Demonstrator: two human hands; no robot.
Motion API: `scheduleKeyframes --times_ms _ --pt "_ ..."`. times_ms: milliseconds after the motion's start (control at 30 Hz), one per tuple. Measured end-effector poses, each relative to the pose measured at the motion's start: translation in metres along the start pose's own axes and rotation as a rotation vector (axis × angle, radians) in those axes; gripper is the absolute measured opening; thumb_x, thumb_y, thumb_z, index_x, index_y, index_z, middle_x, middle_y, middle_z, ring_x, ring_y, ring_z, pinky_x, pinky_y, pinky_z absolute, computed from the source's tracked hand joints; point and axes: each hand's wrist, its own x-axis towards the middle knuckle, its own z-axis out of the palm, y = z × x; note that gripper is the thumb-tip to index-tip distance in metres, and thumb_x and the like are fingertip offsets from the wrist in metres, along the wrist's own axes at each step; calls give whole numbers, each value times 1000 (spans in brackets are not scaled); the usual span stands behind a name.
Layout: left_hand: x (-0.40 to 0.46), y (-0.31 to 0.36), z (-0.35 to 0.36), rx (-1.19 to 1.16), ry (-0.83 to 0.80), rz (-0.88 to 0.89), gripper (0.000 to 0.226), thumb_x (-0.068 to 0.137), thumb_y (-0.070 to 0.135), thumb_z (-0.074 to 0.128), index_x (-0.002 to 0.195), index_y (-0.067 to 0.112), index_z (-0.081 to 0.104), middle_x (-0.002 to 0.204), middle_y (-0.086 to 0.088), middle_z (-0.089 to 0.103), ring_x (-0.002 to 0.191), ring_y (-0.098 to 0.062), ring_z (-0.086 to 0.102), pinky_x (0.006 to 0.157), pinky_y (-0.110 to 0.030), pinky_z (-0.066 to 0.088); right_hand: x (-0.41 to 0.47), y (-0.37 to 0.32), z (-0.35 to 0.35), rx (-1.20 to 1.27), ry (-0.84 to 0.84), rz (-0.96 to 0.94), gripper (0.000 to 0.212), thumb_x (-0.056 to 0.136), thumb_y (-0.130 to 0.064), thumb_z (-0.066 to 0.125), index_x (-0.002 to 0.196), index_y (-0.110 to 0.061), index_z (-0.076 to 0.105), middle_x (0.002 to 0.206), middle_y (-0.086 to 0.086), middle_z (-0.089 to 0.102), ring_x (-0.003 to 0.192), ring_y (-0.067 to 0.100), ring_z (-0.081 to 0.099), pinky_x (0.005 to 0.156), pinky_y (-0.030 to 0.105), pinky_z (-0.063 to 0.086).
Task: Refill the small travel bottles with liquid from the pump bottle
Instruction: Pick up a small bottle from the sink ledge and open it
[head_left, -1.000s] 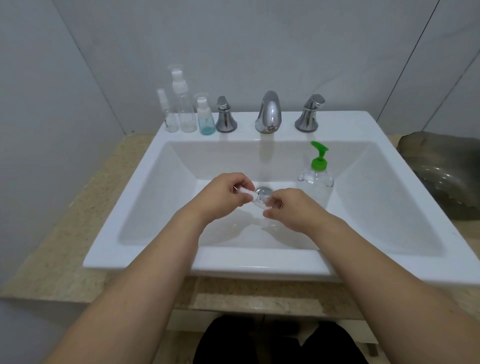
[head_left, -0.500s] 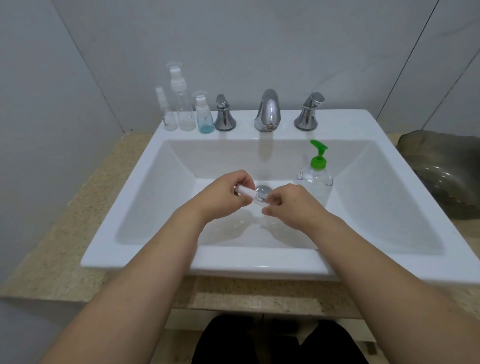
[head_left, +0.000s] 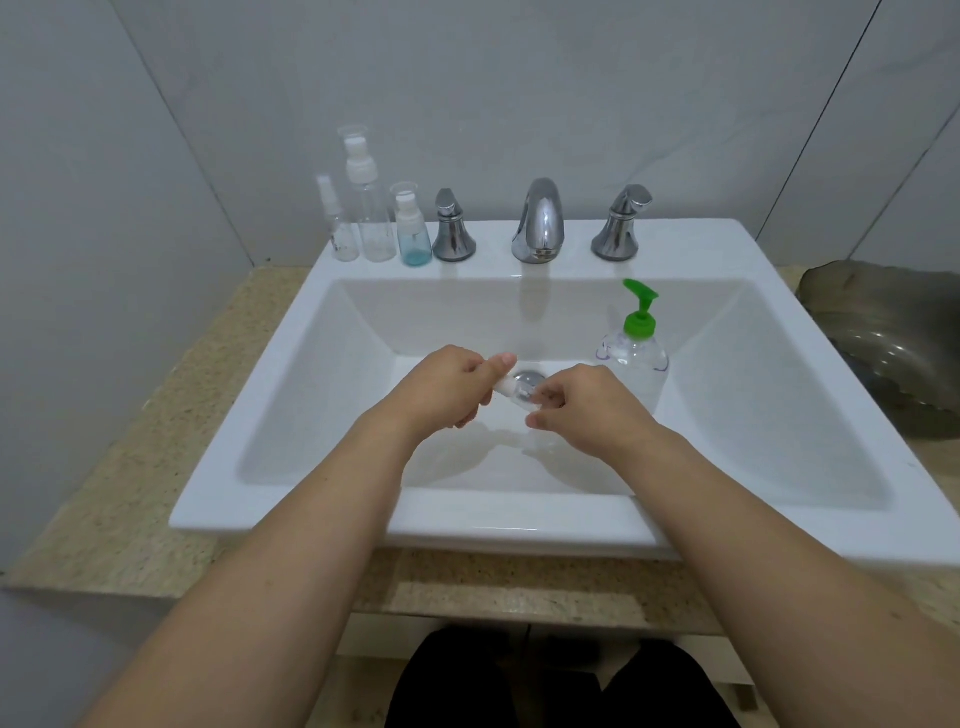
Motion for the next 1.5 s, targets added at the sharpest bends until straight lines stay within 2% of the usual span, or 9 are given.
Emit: scheduleKeyframes --times_ms 200,433,500,633,800,900,1000,1200,1500 --pt "2 -5 2 -51 9 184 27 95 20 67 117 33 57 111 10 61 78 -11 56 71 -26 49 1 2 0 -12 6 27 27 83 -24 73 71 -5 58 68 0 45 66 20 44 54 27 31" --pt "1 -6 4 -37 -67 136 17 98 15 58 96 32 60 64 9 67 63 -9 61 70 -31 48 1 2 1 -54 26 29 19 85 -24 71 83 -6 65 80 3 55 76 23 53 61 29 37" --pt "1 -6 3 -28 -67 121 4 97 28 63 95 26 61 64 8 68 63 -8 62 71 -32 47 1 1 1 -56 20 21 21 85 -23 71 83 -3 65 78 3 54 75 23 52 63 30 38" --pt "3 -9 3 -30 -48 76 28 94 52 63 95 25 62 77 4 71 70 -11 63 79 -38 53 1 3 0 -50 20 18 22 85 -24 71 92 -3 69 88 9 62 86 27 60 74 35 47" --pt "4 -8 3 7 -30 179 21 96 23 66 111 35 57 95 10 59 75 -12 57 67 -25 47 2 4 1 -44 25 29 24 85 -24 71 98 -4 70 97 10 65 91 27 62 81 38 50" --pt "4 -5 2 21 14 134 8 98 30 64 99 22 64 84 7 64 69 -10 59 63 -24 44 2 4 2 -53 18 28 24 85 -22 71 98 -3 69 96 10 66 92 27 62 82 39 51" --pt "3 -3 1 51 48 39 49 99 51 59 86 3 65 67 5 60 59 -13 51 61 -28 40 2 5 1 -49 20 29 23 85 -22 71 103 -7 70 98 5 66 93 23 62 85 38 51" --pt "4 -2 -2 21 89 -102 68 95 69 49 58 13 59 47 6 47 49 -16 44 61 -31 37 6 10 1 -116 45 86 25 85 -27 70 107 -14 69 104 2 65 97 21 61 86 38 51" --pt "9 -7 -7 -285 124 -50 41 89 41 76 88 2 65 69 5 49 58 -14 40 64 -29 37 7 12 0 -68 137 175 26 93 -30 58 112 -12 59 110 6 63 98 25 59 81 35 49"
